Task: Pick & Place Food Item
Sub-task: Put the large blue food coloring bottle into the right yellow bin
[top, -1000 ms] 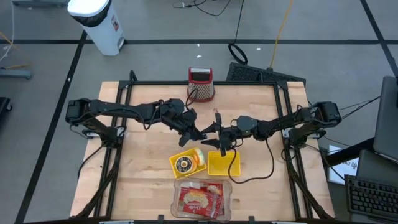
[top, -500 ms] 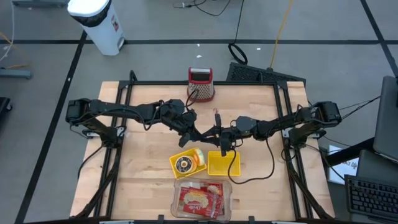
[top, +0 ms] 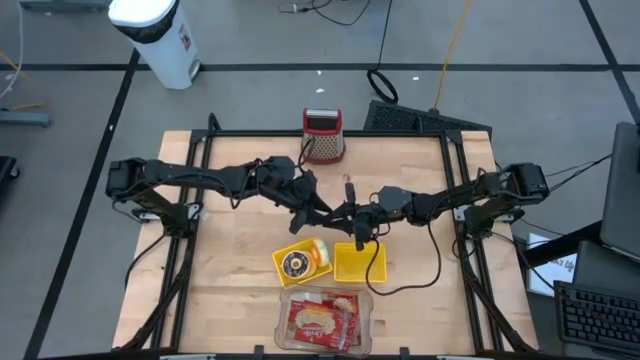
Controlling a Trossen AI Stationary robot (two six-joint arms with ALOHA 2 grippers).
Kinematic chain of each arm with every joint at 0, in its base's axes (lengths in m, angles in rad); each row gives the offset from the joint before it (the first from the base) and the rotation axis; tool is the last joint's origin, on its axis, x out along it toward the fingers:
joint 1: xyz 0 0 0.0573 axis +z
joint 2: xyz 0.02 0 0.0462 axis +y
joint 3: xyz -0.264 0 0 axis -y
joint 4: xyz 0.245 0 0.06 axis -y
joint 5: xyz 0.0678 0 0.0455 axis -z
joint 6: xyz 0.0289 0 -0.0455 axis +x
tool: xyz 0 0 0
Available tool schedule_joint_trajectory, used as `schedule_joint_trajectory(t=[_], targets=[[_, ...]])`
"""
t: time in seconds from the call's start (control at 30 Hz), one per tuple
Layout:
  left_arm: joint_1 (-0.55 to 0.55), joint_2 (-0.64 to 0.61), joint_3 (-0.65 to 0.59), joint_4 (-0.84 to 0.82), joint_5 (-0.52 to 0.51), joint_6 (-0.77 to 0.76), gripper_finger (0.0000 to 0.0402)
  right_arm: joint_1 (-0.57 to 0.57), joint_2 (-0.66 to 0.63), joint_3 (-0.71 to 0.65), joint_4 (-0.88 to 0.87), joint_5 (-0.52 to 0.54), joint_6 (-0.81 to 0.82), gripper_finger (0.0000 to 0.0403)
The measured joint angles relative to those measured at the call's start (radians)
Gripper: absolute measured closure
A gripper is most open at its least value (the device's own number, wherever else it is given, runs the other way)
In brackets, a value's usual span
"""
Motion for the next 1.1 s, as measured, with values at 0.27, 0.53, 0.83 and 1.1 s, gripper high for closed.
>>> schedule_joint_trajectory(t=[0.27,0.53,0.83,1.1], targets=[[0.038,-0.053,0.000,-0.009,0.002,0.007,0.0158,0.001,-0.029,-0.001,-0.064,-0.004,0.122,0.0345],[0.069,-0.078,0.000,-0.098,-0.037,0.064,0.0153,0.001,-0.164,-0.001,-0.356,-0.125,0.428,0.0343],[0.065,-0.067,-0.001,-0.151,-0.179,0.090,0.0153,0.062,-0.215,-0.001,-0.638,-0.244,0.668,0.0344],[0.064,-0.066,-0.001,-0.157,-0.205,0.099,0.0153,0.093,-0.184,-0.120,-0.512,-0.214,0.725,0.0343]])
